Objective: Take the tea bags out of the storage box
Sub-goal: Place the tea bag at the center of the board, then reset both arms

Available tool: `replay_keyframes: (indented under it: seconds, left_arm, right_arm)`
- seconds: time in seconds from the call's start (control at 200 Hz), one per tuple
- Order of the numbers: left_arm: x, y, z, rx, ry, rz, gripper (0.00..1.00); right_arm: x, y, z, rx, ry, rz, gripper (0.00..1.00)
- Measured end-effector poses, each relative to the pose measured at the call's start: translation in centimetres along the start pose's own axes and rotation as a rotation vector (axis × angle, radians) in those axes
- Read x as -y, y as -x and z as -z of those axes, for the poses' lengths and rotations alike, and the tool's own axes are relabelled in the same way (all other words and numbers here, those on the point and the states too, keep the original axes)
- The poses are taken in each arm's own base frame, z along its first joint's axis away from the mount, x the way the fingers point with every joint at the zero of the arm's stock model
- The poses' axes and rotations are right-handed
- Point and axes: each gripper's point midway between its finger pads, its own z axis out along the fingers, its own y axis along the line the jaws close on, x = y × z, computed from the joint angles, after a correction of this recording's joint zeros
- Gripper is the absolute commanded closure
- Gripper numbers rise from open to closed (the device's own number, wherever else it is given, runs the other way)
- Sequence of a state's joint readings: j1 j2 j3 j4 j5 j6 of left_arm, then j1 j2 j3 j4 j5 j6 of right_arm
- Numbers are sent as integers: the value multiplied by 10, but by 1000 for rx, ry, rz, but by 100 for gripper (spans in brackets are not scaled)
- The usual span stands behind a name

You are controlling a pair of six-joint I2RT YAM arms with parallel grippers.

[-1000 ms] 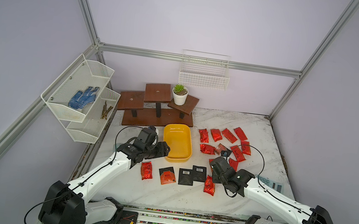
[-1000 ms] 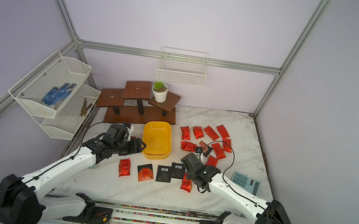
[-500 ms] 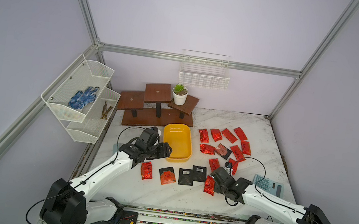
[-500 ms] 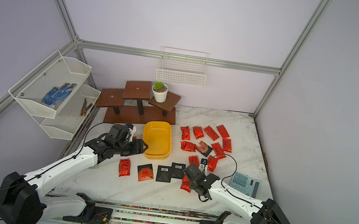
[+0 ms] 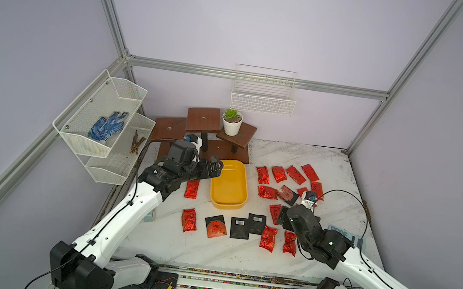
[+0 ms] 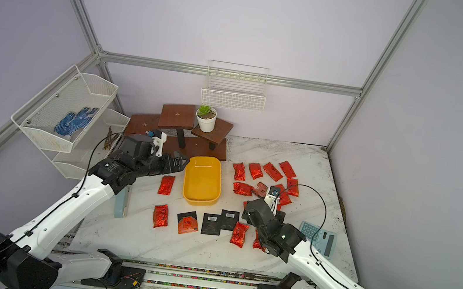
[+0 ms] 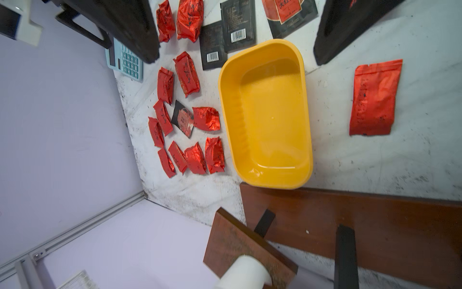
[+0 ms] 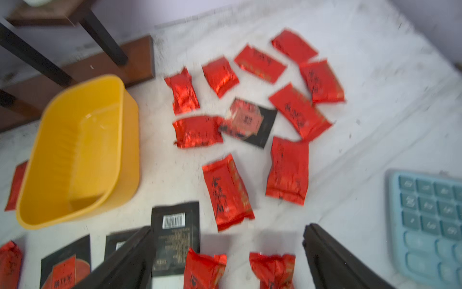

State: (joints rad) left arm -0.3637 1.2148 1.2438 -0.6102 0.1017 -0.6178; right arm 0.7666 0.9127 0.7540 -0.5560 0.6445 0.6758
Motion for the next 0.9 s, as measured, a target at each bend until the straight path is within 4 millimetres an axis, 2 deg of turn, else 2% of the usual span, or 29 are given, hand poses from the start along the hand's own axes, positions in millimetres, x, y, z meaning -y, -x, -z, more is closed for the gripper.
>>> replay_keyframes:
  seconds: [0.115,0.225,0.33,0.465,0.525,0.585,0.685,0.79,0.9]
  left_arm:
    - [-1,27,16,79,59,-69,0]
    - [-1,48,27,122,112,-149,0]
    - [0,65,32,148,160,-214,0]
    - [-1,74,29,156,195,-268,0]
    - [-5,71,21,160,202,-288,0]
    - [-14,63,12,157,217,-303,0]
    - [-44,44,-5,167,295,-335,0]
    - [-98,17,-14,199,412,-357,0]
    - [-163,-11,-12,272,533,-341,0]
  right_arm:
    - [-16,58,22,203,76,1,0]
    - [-44,106,47,381,214,45,0]
    - [-58,127,66,539,313,96,0]
    - [-65,146,73,646,300,148,0]
    - [-68,153,68,670,275,163,0]
    - [-66,156,55,671,240,178,0]
    - [-43,158,27,654,150,164,1]
    - [-4,149,-5,632,31,130,1]
    - [39,117,-42,561,-101,119,1]
